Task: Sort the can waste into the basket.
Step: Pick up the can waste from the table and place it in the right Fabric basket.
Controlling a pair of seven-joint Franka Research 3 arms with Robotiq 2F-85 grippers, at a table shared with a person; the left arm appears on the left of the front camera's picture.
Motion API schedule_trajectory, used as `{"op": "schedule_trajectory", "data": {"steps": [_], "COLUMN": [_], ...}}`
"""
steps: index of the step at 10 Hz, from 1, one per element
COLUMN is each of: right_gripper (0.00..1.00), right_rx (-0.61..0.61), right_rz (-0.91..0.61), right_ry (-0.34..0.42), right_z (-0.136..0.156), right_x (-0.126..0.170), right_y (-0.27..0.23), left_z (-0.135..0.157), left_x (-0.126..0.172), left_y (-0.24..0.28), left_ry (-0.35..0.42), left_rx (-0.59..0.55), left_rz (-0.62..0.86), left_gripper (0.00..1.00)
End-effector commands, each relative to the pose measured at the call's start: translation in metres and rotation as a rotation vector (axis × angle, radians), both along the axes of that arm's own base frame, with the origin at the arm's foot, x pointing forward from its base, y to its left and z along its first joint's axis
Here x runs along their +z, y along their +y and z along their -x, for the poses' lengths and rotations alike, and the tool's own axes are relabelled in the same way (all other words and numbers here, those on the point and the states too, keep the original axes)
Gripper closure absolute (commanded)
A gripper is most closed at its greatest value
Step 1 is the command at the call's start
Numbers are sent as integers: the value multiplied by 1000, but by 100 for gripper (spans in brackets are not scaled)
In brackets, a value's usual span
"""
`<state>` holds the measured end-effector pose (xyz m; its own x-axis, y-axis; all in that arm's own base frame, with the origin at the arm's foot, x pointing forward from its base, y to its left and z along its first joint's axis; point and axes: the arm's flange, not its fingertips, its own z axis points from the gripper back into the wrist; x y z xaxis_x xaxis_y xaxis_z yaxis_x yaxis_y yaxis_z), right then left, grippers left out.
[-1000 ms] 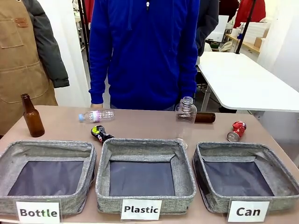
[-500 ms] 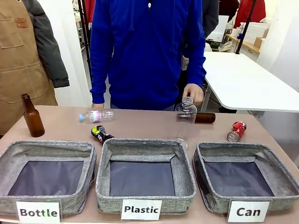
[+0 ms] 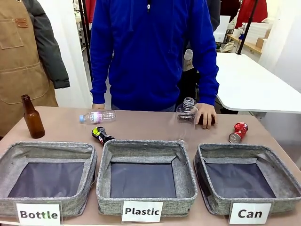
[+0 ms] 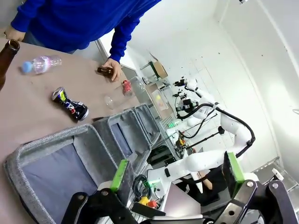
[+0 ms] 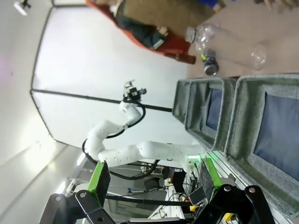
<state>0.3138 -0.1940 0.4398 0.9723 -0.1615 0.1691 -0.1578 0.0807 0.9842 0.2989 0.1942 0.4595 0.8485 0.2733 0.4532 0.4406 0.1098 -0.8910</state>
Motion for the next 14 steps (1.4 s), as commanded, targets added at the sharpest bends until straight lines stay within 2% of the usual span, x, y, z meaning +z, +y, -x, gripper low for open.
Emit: {"op": "schedule_trajectory", "data": {"steps": [1, 2, 3, 4, 6, 7, 8, 10, 11, 13, 14], "right_gripper": [0, 0, 0, 0, 0, 0, 0, 0, 0, 0, 0], "right_rx": [19, 19, 19, 19, 19, 19, 19, 19, 19, 19, 19], "right_rz": [8, 8, 8, 8, 8, 8, 8, 8, 8, 8, 8], "right_ry": [-16, -16, -16, -16, -16, -16, -16, -16, -16, -16, -16], "right_z": [3, 3, 3, 3, 3, 3, 3, 3, 3, 3, 3], "right_x": [-1, -1, -1, -1, -1, -1, -1, -1, -1, -1, -1], "right_y": [-1, -1, -1, -1, -1, -1, -1, -1, -1, -1, -1], "left_z": [1, 0, -18, -47, -104, -130, -153, -177, -189, -196, -191], "left_x": [0, 0, 14, 38, 78, 85, 83, 58, 44, 31, 43], "left_y": [1, 0, -3, -23, -90, -127, -168, -228, -246, -261, -247], "left_ry": [-20, 0, -54, -54, 36, 93, 128, 155, 133, 127, 108], "left_rx": [-9, 0, -54, -112, -198, -193, -226, -229, -213, -308, -324], "left_rz": [3, 0, -101, -236, -516, -660, -784, -948, -1008, -989, -906], "left_gripper": [0, 0, 0, 0, 0, 0, 0, 0, 0, 0, 0]}}
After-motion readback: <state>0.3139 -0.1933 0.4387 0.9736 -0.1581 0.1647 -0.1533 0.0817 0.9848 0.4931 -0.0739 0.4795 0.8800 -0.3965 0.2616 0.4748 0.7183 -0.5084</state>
